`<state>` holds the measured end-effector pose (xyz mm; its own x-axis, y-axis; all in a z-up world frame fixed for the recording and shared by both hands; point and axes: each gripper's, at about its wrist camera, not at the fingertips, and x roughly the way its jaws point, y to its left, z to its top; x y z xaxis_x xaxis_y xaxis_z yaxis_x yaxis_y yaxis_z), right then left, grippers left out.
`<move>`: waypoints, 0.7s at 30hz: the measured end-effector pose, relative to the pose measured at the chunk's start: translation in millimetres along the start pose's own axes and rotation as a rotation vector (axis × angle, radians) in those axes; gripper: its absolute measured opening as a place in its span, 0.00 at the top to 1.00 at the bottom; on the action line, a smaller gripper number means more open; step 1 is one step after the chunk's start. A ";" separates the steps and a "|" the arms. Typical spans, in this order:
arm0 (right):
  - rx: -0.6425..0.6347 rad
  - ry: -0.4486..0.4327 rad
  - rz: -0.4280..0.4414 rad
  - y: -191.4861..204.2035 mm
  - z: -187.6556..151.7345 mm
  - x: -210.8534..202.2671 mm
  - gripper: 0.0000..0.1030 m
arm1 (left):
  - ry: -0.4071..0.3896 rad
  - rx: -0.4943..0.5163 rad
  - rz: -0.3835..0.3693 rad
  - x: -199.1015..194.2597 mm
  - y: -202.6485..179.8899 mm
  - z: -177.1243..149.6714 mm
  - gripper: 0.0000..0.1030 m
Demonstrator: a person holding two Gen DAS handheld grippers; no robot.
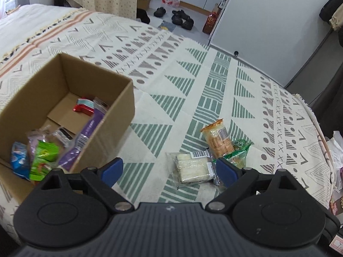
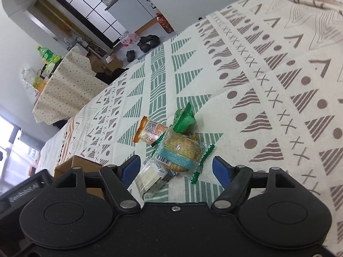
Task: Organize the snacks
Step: 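Move both tools back toward the remaining snack packs, then grasp the white rectangular pack with the left tool while the right tool grasps the round bread pack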
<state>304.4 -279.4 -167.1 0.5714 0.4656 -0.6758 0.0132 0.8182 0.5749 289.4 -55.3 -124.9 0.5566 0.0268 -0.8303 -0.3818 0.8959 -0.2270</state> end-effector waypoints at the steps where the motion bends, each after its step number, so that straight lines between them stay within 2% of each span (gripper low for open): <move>1: 0.006 0.005 0.002 -1.0 0.5 3.5 0.29 | 0.005 0.000 0.001 4.8 -1.1 0.1 0.10; 10: 0.033 0.021 -0.007 -2.6 5.1 36.2 0.26 | 0.057 -0.044 -0.013 41.6 4.7 5.2 0.10; 18: 0.037 0.054 -0.053 -4.9 3.9 60.7 0.26 | 0.097 -0.066 -0.024 63.0 5.2 9.6 0.10; 21: 0.030 0.053 -0.061 -5.6 3.1 64.2 0.30 | 0.108 -0.069 -0.028 69.0 3.7 9.8 0.10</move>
<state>343.6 -255.1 -212.3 0.5248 0.4333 -0.7327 0.0717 0.8352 0.5453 333.7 -45.7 -178.0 0.4865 -0.0489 -0.8723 -0.4191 0.8630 -0.2821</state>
